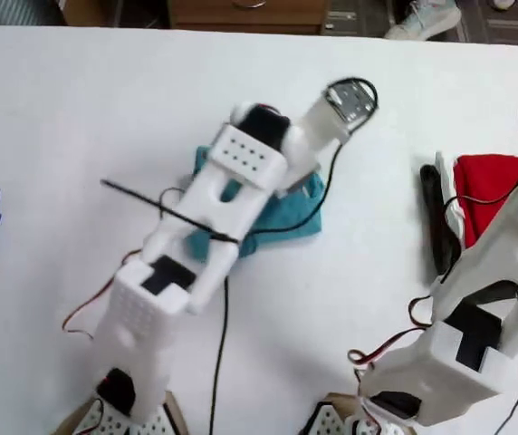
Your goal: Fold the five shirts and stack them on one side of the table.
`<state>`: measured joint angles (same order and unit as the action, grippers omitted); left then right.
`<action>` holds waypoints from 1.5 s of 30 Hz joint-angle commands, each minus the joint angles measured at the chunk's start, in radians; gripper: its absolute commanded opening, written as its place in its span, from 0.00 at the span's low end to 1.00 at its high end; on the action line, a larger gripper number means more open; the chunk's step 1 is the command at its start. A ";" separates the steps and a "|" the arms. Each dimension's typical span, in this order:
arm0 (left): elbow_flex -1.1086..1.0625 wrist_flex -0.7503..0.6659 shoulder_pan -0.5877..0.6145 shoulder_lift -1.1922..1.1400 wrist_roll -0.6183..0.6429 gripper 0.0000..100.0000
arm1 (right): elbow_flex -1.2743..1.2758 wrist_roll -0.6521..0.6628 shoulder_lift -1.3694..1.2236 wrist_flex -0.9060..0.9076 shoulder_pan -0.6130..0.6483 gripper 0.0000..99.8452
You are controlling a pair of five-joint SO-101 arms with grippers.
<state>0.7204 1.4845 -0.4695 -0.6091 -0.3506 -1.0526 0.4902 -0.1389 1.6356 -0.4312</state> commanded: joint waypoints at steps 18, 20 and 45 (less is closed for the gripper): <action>0.226 -0.169 0.008 -0.210 -0.014 0.02 | -0.031 -0.003 0.044 -0.016 -0.002 0.21; 0.272 -0.137 0.005 -0.253 -0.012 0.02 | -0.031 -0.003 0.044 -0.016 -0.002 0.21; 0.759 0.187 0.106 -0.361 -0.011 0.20 | -0.031 -0.003 0.048 -0.016 -0.001 0.21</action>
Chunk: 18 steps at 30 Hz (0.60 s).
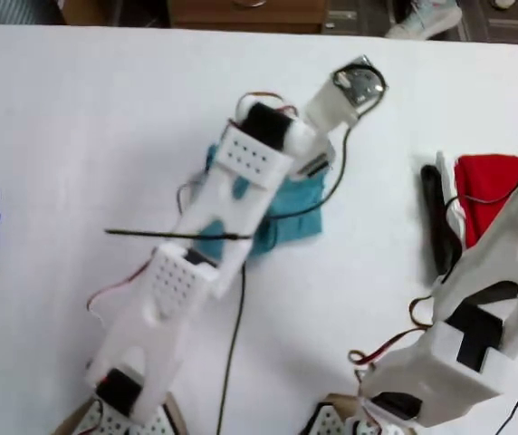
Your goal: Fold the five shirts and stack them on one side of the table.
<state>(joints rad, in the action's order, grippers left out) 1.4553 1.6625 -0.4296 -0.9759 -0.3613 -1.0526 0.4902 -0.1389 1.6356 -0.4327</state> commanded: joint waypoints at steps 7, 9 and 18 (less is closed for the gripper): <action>-0.082 0.011 0.213 -0.072 -0.008 0.20 | -0.031 -0.003 0.048 -0.016 0.001 0.21; -0.093 0.021 0.212 -0.101 -0.008 0.20 | -0.031 -0.003 0.047 -0.022 0.001 0.21; -0.087 0.098 0.094 -0.118 -0.008 0.20 | -0.029 -0.003 0.042 -0.039 0.001 0.21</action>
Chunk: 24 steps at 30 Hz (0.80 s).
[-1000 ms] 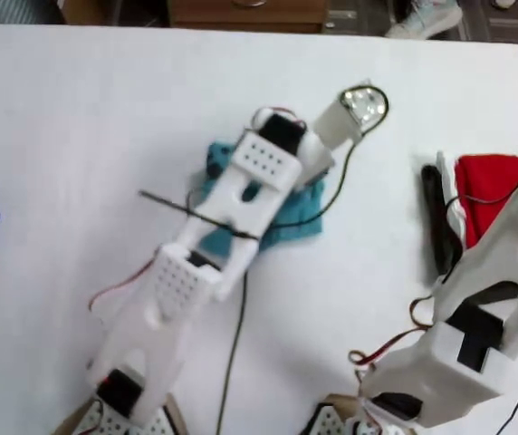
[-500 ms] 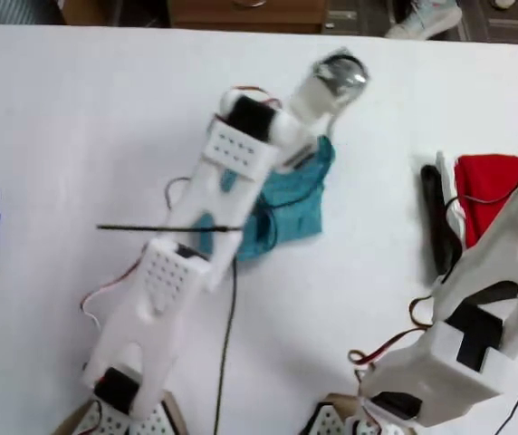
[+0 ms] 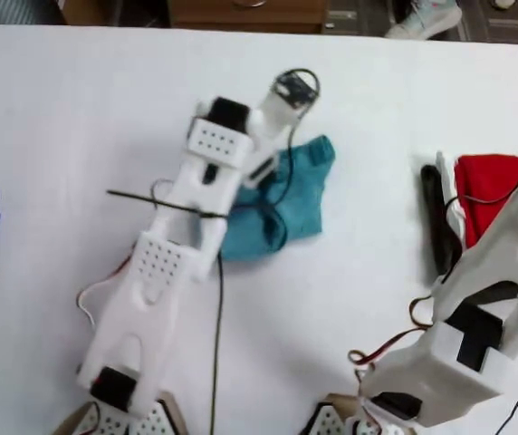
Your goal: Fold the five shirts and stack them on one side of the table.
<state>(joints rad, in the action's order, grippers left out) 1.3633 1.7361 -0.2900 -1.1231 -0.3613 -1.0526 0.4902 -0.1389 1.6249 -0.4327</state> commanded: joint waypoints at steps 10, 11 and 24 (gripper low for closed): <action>0.005 0.041 -0.167 0.081 -0.003 0.20 | -0.026 -0.003 0.042 -0.042 0.001 0.21; 0.005 0.041 -0.175 0.092 -0.005 0.20 | -0.023 -0.003 0.042 -0.047 0.001 0.21; -0.002 0.009 -0.074 0.143 -0.011 0.20 | -0.021 -0.003 0.041 -0.061 0.001 0.21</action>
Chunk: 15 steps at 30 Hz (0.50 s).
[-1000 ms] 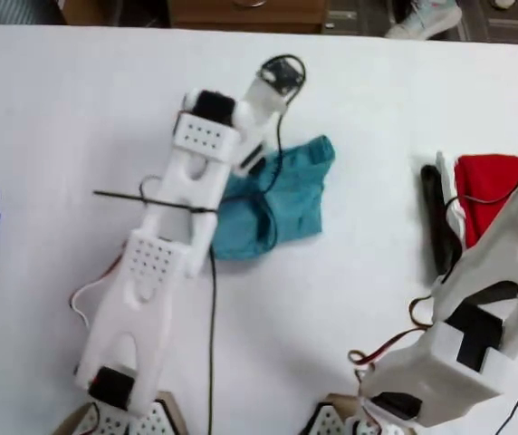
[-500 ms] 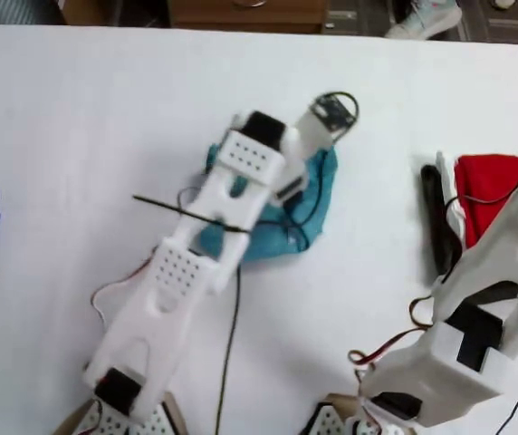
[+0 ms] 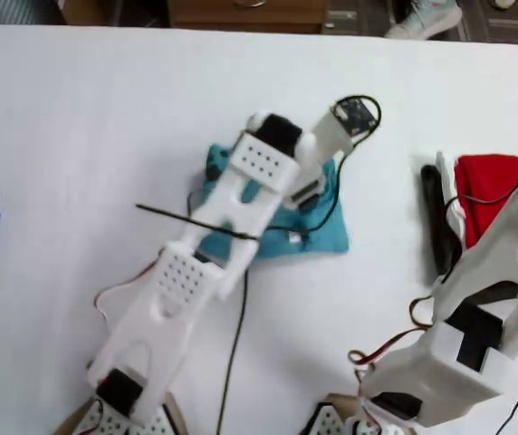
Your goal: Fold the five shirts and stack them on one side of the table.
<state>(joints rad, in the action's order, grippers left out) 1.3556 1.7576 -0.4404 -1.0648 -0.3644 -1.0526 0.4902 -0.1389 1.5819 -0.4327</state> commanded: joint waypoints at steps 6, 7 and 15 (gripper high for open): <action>0.007 -0.058 0.272 0.032 -0.034 0.20 | -0.020 -0.003 0.041 -0.018 0.001 0.21; 0.004 -0.060 0.295 0.015 -0.034 0.20 | -0.020 -0.003 0.041 -0.018 0.001 0.21; 0.012 -0.115 0.379 -0.150 -0.035 0.20 | -0.020 -0.005 0.041 -0.018 0.001 0.21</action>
<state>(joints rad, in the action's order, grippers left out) 1.3556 1.6732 -0.0875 -1.2045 -0.3905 -1.0526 0.4902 -0.1389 1.5819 -0.4327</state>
